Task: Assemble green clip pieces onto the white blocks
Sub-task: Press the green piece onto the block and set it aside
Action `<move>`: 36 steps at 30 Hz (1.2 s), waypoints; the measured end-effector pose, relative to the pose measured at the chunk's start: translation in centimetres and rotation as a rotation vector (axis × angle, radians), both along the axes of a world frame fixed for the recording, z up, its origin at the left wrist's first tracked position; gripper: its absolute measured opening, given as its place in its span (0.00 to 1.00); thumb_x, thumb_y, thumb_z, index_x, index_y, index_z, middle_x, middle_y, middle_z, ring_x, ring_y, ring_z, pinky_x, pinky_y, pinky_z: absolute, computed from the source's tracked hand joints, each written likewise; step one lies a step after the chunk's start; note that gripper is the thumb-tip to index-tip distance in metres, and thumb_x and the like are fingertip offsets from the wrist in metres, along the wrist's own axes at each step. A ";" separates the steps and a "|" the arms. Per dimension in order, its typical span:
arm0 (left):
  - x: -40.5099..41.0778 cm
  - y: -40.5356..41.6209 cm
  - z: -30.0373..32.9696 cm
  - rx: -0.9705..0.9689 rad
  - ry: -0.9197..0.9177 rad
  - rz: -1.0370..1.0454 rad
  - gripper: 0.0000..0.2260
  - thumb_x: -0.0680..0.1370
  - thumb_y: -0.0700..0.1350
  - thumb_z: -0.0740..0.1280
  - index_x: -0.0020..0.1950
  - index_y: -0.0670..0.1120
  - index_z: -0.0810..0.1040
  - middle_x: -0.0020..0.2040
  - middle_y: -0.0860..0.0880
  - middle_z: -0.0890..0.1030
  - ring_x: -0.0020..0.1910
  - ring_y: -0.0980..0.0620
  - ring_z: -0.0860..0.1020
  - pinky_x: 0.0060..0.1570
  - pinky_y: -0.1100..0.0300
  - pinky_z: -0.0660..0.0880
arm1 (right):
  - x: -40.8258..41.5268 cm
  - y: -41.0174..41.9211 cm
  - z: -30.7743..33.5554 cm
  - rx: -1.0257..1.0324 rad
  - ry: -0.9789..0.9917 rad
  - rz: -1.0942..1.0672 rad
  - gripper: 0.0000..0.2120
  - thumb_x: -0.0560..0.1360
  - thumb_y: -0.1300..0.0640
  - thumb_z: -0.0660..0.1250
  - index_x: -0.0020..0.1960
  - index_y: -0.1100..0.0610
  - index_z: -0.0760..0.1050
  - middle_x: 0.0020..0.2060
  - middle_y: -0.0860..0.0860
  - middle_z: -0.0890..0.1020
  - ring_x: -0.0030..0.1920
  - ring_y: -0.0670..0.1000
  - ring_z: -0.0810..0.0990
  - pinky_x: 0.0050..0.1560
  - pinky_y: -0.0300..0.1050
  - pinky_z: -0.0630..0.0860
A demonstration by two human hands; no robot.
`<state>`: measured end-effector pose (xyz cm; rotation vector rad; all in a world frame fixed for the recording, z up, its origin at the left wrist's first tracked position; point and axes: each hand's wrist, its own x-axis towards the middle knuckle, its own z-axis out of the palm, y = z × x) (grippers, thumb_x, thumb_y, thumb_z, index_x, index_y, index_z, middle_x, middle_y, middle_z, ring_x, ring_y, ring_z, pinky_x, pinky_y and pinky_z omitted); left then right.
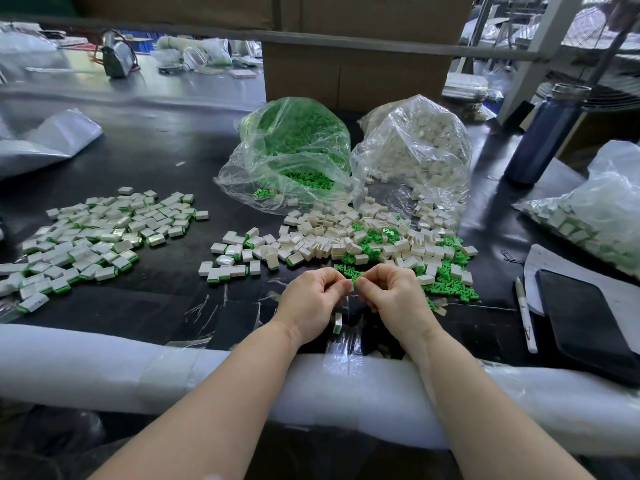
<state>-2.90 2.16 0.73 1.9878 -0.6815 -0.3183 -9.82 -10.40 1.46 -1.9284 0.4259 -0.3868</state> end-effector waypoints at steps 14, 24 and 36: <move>-0.2 -0.2 -0.1 -0.041 -0.016 0.010 0.05 0.77 0.48 0.66 0.49 0.51 0.81 0.41 0.53 0.82 0.44 0.53 0.80 0.53 0.53 0.75 | -0.1 0.1 0.2 0.102 -0.086 0.022 0.06 0.74 0.67 0.66 0.44 0.56 0.76 0.33 0.53 0.77 0.30 0.42 0.75 0.33 0.35 0.73; -0.1 -0.3 -0.2 -0.106 -0.055 0.045 0.02 0.76 0.46 0.68 0.44 0.53 0.78 0.40 0.51 0.81 0.42 0.51 0.79 0.48 0.58 0.76 | -0.1 -0.2 0.1 0.234 -0.131 0.016 0.05 0.73 0.67 0.68 0.42 0.58 0.79 0.29 0.48 0.81 0.29 0.40 0.78 0.30 0.32 0.74; 0.1 -0.1 0.0 -0.077 0.064 -0.005 0.05 0.77 0.44 0.66 0.46 0.47 0.81 0.42 0.48 0.83 0.46 0.48 0.80 0.55 0.50 0.74 | 0.1 0.0 0.0 0.123 -0.046 0.008 0.08 0.74 0.63 0.68 0.37 0.57 0.76 0.29 0.51 0.78 0.26 0.39 0.73 0.28 0.33 0.71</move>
